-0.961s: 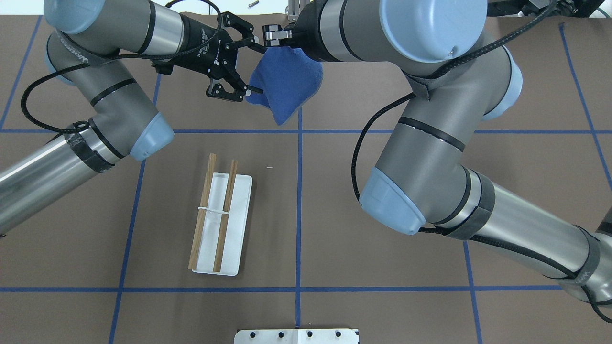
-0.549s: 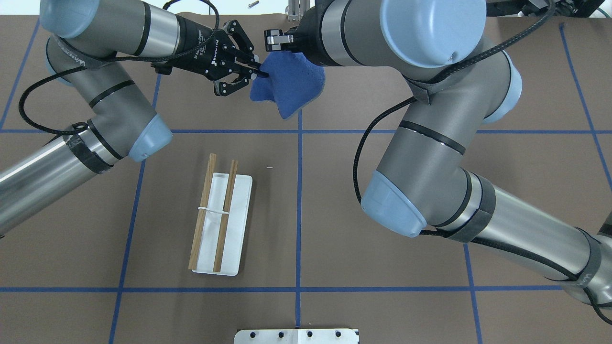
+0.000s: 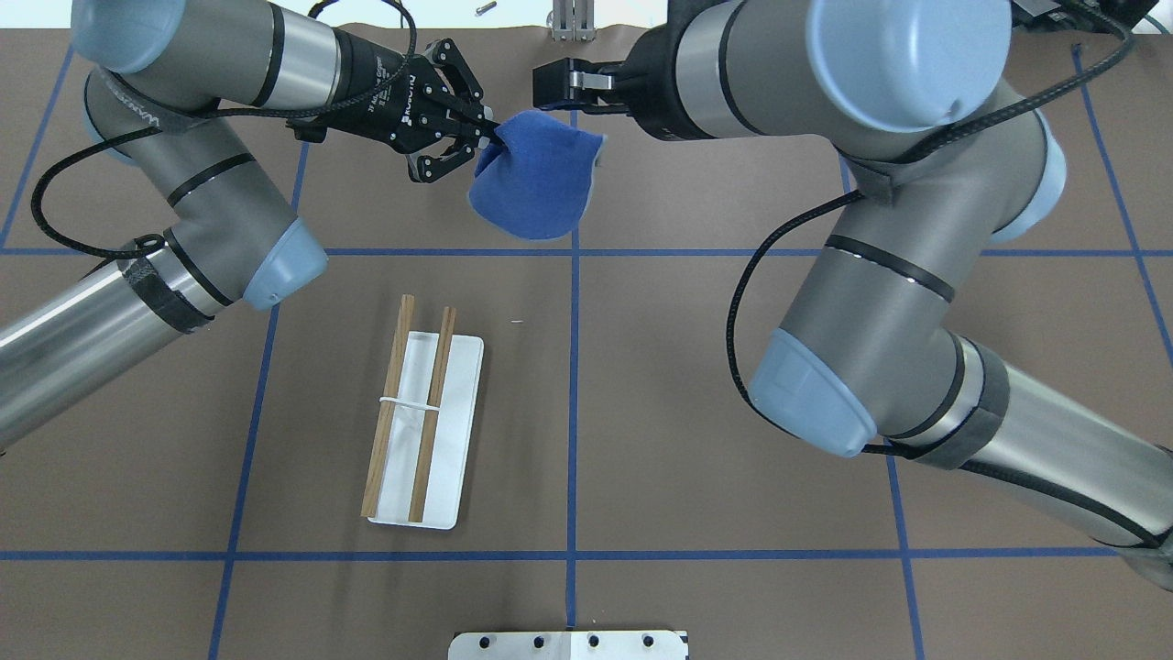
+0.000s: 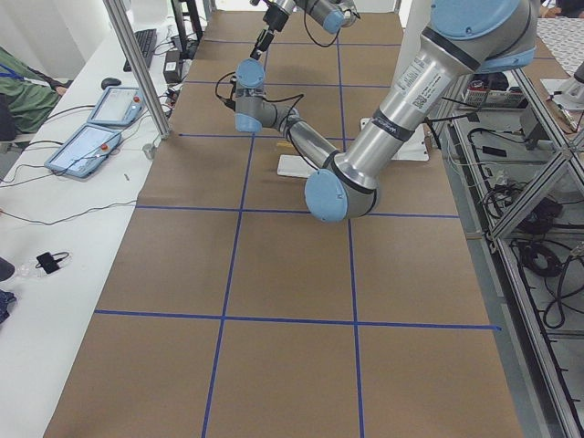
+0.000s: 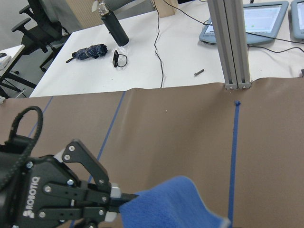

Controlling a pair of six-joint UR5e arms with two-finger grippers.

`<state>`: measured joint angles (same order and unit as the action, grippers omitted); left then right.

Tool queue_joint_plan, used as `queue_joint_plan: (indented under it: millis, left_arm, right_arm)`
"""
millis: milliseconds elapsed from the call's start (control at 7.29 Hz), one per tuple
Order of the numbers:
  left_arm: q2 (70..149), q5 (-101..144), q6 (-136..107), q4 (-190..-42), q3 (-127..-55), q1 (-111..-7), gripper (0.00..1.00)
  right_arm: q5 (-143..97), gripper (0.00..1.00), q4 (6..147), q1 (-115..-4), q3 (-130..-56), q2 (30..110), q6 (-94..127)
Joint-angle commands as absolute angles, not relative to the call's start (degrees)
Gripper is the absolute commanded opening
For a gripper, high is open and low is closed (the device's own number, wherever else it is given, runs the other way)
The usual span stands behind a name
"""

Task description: Hang towel on rack

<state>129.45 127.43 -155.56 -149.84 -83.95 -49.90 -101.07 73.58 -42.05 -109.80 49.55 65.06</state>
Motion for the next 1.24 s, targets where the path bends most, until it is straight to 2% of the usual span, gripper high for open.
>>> queue_joint_plan:
  millis: [0,275,686,1098]
  left_arm:
    - [126.76,127.96,-155.39,-152.29,-86.29,-49.92,0.0]
    - [121.22,129.02,-155.39,-152.84,-92.44,-49.57,0.0]
    - [116.92,137.62,-155.3,-152.84,-96.66,-49.31,0.0]
    - [114.44,143.34,-151.82,-152.93,-97.12,-48.0,0.0]
  right_arm:
    - [-111.4,1.0,78.27,-48.83,-110.13,53.43,64.35]
    - [-115.64,1.0,85.13,-51.93,-106.37,53.79,61.19]
    - [-119.0,1.0,88.86,-56.33,-98.55,53.96,51.87]
    - [-124.36,1.0,93.92,-61.5,-91.07,54.05,39.01]
